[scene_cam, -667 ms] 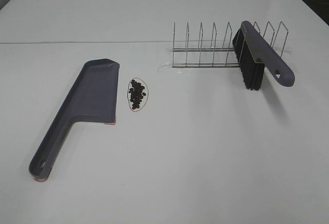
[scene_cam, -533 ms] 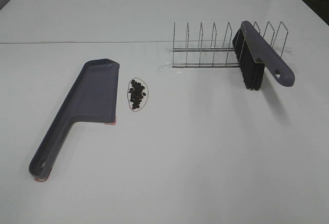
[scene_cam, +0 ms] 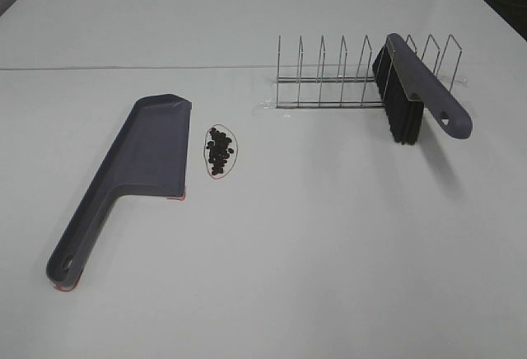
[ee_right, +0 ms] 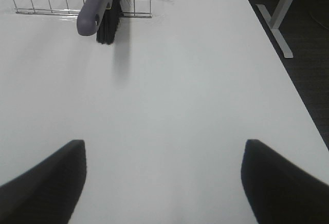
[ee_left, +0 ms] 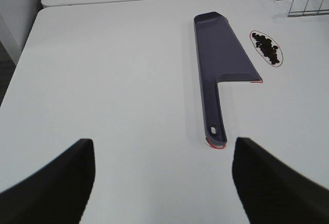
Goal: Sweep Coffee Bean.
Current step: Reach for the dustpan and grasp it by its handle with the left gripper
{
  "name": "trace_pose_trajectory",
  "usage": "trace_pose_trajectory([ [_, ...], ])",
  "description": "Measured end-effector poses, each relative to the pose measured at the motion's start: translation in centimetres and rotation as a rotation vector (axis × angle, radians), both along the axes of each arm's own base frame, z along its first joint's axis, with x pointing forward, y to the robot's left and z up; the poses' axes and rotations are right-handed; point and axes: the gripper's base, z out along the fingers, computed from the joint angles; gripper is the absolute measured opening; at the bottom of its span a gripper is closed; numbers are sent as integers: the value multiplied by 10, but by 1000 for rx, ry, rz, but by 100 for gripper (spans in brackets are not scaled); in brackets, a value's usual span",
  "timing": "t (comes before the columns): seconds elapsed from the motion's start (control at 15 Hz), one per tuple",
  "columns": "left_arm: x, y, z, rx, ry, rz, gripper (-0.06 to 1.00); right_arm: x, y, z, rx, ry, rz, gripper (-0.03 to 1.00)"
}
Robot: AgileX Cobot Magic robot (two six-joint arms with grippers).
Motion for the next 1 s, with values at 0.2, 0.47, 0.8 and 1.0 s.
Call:
trace_pose_trajectory([
  [0.2,0,0,0,0,0,0,71,0,0,0,0,0,0,80],
  [0.47,0,0,0,0,0,0,71,0,0,0,0,0,0,80],
  [0.8,0,0,0,0,0,0,71,0,0,0,0,0,0,80],
  [1.0,0,0,0,0,0,0,71,0,0,0,0,0,0,80],
])
